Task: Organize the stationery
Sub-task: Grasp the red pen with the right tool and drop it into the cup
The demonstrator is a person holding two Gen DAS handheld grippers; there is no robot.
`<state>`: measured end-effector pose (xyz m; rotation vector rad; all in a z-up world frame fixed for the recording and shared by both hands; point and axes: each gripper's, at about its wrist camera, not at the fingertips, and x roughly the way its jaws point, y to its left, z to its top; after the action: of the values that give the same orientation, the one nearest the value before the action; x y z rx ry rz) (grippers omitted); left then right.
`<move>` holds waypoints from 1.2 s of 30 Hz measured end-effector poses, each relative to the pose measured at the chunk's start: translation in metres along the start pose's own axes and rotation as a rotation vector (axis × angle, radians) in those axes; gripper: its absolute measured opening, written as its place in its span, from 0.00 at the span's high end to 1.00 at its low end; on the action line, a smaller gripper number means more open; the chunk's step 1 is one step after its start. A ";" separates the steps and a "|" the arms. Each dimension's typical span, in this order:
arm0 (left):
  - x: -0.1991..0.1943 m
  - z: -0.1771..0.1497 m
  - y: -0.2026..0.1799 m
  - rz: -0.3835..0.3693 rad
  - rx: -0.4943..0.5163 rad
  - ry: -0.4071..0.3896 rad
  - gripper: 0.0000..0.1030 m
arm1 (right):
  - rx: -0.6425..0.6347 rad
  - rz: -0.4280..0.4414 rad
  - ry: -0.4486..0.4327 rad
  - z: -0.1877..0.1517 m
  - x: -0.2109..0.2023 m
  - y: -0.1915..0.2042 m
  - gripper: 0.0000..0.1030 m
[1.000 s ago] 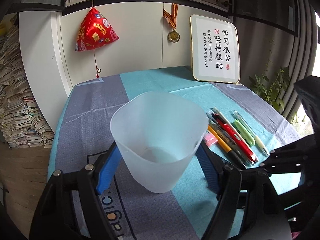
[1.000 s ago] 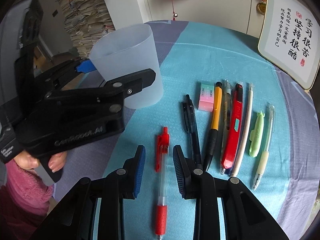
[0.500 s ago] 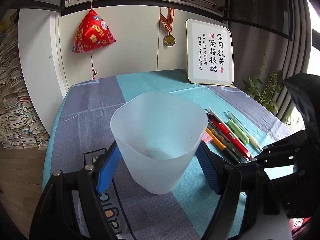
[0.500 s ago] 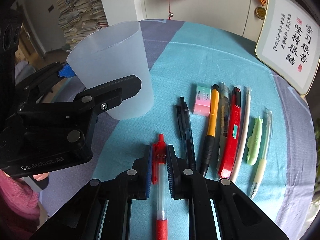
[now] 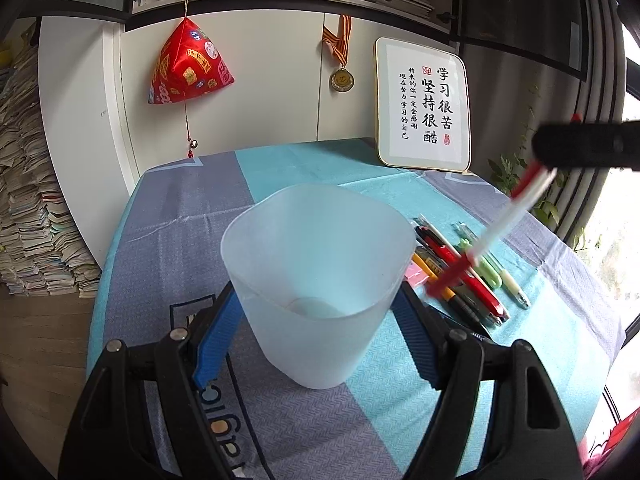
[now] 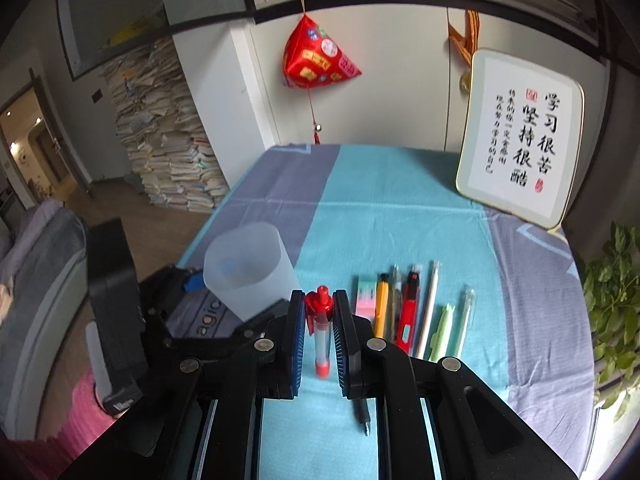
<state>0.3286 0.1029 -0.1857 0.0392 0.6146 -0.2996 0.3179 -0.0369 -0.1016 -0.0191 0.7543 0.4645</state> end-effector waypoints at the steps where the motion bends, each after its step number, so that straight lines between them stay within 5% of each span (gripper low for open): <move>1: 0.000 0.000 -0.001 0.000 0.001 0.000 0.28 | -0.005 -0.003 -0.024 0.009 -0.003 0.004 0.86; 7: 0.000 0.000 -0.001 -0.001 0.005 0.001 0.28 | -0.044 0.020 -0.122 0.047 -0.023 0.016 0.87; 18: 0.001 0.000 -0.002 -0.003 0.013 0.004 0.28 | -0.023 0.097 -0.141 0.062 -0.016 0.019 0.89; 36: 0.000 0.000 -0.003 -0.004 0.020 0.005 0.28 | -0.023 0.128 0.124 0.050 0.084 0.026 0.89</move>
<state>0.3280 0.0999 -0.1856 0.0580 0.6164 -0.3101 0.3927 0.0291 -0.1169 -0.0215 0.8757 0.5981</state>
